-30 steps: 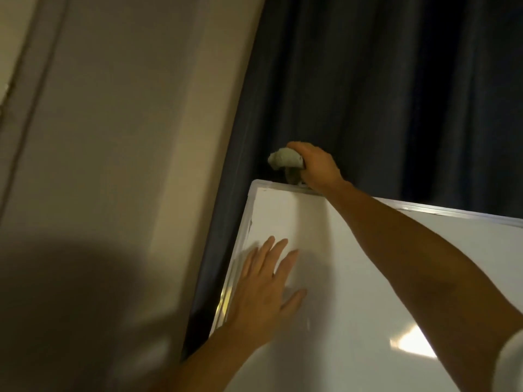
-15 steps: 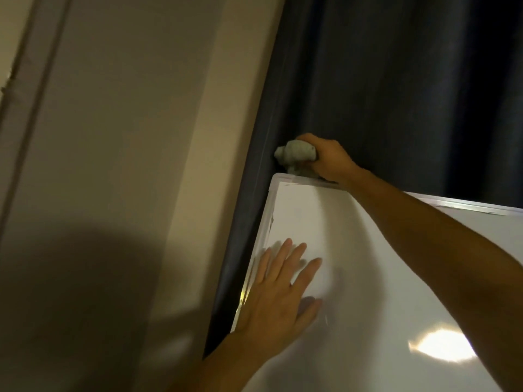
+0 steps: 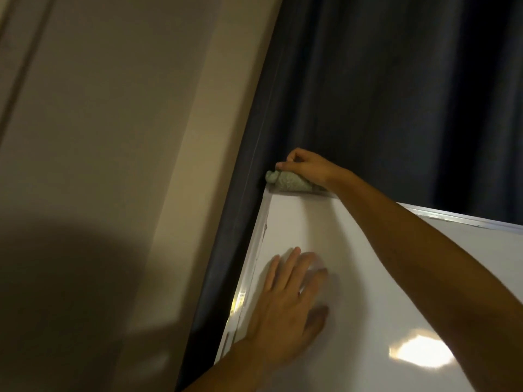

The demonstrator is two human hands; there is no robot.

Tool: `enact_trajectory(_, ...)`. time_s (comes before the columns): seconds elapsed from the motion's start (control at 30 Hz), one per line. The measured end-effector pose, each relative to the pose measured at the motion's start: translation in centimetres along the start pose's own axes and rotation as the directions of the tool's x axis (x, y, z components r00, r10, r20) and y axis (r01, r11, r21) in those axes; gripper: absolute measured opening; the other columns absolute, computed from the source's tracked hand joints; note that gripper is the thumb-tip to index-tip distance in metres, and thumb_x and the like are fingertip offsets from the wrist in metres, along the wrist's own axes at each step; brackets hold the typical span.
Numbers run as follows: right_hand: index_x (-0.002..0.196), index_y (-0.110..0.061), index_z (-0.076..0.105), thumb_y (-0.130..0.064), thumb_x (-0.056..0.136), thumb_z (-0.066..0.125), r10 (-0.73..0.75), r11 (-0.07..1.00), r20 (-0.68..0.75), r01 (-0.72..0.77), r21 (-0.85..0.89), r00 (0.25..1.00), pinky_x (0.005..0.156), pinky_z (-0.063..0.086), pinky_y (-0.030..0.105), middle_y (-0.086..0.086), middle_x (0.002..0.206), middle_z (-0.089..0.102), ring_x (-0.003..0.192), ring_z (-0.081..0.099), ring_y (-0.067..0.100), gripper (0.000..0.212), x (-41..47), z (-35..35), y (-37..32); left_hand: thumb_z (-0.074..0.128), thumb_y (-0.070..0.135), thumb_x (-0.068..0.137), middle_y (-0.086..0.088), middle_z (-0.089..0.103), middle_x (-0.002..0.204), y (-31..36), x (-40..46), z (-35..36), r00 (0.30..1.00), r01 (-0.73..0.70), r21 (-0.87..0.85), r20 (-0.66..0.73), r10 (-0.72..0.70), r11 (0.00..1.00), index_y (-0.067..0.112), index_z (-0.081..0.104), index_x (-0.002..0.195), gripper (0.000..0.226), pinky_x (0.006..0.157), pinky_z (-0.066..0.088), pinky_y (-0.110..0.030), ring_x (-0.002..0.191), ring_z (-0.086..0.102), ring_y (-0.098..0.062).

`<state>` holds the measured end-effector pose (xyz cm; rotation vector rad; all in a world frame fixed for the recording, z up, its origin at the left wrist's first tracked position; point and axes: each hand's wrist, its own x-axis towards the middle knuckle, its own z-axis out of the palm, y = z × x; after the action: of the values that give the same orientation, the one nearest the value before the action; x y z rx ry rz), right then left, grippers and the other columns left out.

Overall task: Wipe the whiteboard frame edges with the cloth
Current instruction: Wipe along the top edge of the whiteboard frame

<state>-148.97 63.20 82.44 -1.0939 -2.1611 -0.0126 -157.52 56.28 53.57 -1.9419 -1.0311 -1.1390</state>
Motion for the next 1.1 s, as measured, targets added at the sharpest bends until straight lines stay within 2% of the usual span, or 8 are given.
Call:
enact_trajectory(0.07, 0.103, -0.029, 0.061, -0.043, 0.086, 0.072, 0.017, 0.998, 0.055, -0.014, -0.058, 0.998, 0.059, 0.051, 0.014, -0.005, 0.099, 0.066, 0.089, 0.064, 0.012, 0.025, 0.9, 0.3, -0.2, 0.044, 0.060, 0.098, -0.003, 0.052, 0.161, 0.2, 0.0, 0.2, 0.999, -0.032, 0.006, -0.003, 0.032, 0.999, 0.030, 0.047, 0.149, 0.058, 0.118, 0.044, -0.056, 0.150, 0.049, -0.030)
enact_trajectory(0.2, 0.143, -0.049, 0.042, -0.056, 0.089, 0.060, 0.080, 0.992, 0.257, -0.052, -0.115, 0.963, 0.097, 0.050, 0.029, -0.007, 0.132, 0.052, 0.115, 0.057, 0.016, 0.058, 0.7, 0.1, -0.4, 0.042, 0.060, 0.098, -0.004, 0.050, 0.163, 0.4, 0.1, 0.8, 1.000, -0.022, 0.018, 0.017, 0.021, 1.000, 0.032, 0.048, 0.149, 0.059, 0.118, 0.043, -0.058, 0.151, 0.047, -0.032)
enact_trajectory(0.33, 0.140, -0.055, 0.043, -0.067, 0.080, 0.067, -0.012, 0.982, 0.223, 0.053, -0.180, 0.975, 0.084, 0.048, 0.019, -0.012, 0.129, 0.054, 0.111, 0.059, 0.010, 0.065, -0.5, 0.5, 0.2, 0.038, 0.066, 0.102, -0.006, 0.034, 0.172, 1.2, 1.3, 1.1, 0.998, -0.043, 0.019, 0.039, 0.042, 0.999, 0.037, 0.038, 0.159, 0.064, 0.125, 0.027, -0.063, 0.159, 0.030, -0.035)
enact_trajectory(0.43, 0.138, -0.057, 0.044, -0.067, 0.079, 0.067, -0.089, 0.970, 0.160, 0.122, -0.211, 0.983, 0.084, 0.048, 0.017, -0.015, 0.129, 0.053, 0.113, 0.058, 0.011, 0.064, -1.8, 1.0, 0.9, 0.034, 0.071, 0.103, -0.005, 0.020, 0.177, 2.6, 3.0, 1.2, 0.993, -0.109, -0.035, 0.040, 0.110, 0.993, 0.042, 0.029, 0.162, 0.066, 0.126, 0.003, -0.067, 0.164, 0.012, -0.035)
enact_trajectory(0.5, 0.136, -0.058, 0.045, -0.071, 0.079, 0.063, -0.122, 0.966, 0.133, 0.148, -0.210, 0.984, 0.092, 0.052, 0.023, -0.014, 0.132, 0.056, 0.115, 0.058, 0.011, 0.061, -2.3, 1.2, 1.2, 0.029, 0.073, 0.103, -0.003, 0.012, 0.179, 3.2, 3.7, 1.4, 0.990, -0.115, -0.075, 0.069, 0.120, 0.990, 0.043, 0.025, 0.163, 0.068, 0.126, -0.003, -0.067, 0.165, 0.002, -0.035)
enact_trajectory(0.63, 0.131, -0.052, 0.055, -0.068, 0.089, 0.052, -0.088, 0.963, 0.063, 0.101, -0.251, 0.994, 0.101, 0.050, 0.034, -0.007, 0.133, 0.062, 0.117, 0.060, 0.016, 0.046, -2.6, 1.5, 1.5, 0.023, 0.073, 0.104, 0.000, 0.003, 0.179, 3.4, 3.4, 2.3, 0.992, -0.075, -0.095, 0.089, 0.084, 0.993, 0.041, 0.024, 0.165, 0.069, 0.128, -0.008, -0.065, 0.164, -0.013, -0.032)
enact_trajectory(0.87, 0.123, -0.038, 0.065, -0.050, 0.094, 0.061, -0.109, 0.955, 0.042, 0.116, -0.274, 0.993, 0.095, 0.052, 0.031, -0.010, 0.113, 0.066, 0.105, 0.063, 0.013, 0.032, -3.5, 0.1, 1.9, 0.018, 0.077, 0.101, 0.004, -0.003, 0.179, 4.7, 4.0, 2.8, 0.993, -0.074, -0.064, 0.087, 0.079, 0.995, 0.044, 0.018, 0.166, 0.073, 0.126, -0.016, -0.061, 0.164, -0.015, -0.030)
enact_trajectory(1.1, 0.117, -0.040, 0.068, -0.046, 0.090, 0.068, -0.140, 0.960, 0.031, 0.143, -0.241, 0.990, 0.095, 0.055, 0.036, -0.006, 0.115, 0.070, 0.105, 0.066, 0.015, 0.028, -6.0, -2.8, 3.4, 0.014, 0.079, 0.100, 0.001, 0.006, 0.179, 7.5, 4.7, 3.0, 0.996, -0.080, -0.008, 0.047, 0.080, 0.997, 0.043, 0.018, 0.165, 0.074, 0.131, 0.000, -0.063, 0.166, -0.003, -0.033)
